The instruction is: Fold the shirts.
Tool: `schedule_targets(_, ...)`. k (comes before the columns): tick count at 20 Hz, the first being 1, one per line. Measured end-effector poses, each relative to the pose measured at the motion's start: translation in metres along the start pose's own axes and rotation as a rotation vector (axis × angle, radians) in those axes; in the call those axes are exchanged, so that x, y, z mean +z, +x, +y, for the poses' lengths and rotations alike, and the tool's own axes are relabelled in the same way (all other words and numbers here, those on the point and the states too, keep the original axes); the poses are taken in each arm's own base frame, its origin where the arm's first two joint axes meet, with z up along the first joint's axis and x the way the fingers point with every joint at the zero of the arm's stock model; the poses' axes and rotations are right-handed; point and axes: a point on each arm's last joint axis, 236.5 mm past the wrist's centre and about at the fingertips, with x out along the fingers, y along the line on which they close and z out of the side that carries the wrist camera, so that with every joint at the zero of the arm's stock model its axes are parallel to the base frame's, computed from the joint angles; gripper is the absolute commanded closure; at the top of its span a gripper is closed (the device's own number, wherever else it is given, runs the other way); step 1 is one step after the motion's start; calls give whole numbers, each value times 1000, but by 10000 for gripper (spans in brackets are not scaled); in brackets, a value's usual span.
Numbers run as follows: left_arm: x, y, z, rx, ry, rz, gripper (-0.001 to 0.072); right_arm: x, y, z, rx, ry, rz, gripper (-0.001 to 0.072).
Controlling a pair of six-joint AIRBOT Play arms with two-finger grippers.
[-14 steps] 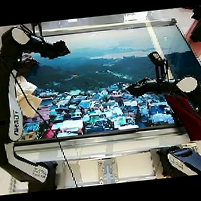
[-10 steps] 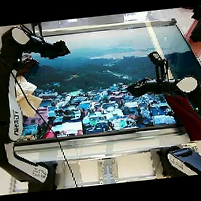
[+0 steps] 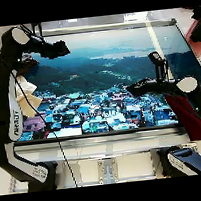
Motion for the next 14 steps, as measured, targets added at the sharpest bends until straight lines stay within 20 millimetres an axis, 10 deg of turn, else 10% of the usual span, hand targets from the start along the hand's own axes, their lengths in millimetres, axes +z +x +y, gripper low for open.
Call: schedule_targets(14,0,0,0,0,0,0,268,6,0,-4,-18,-9,-23,230)
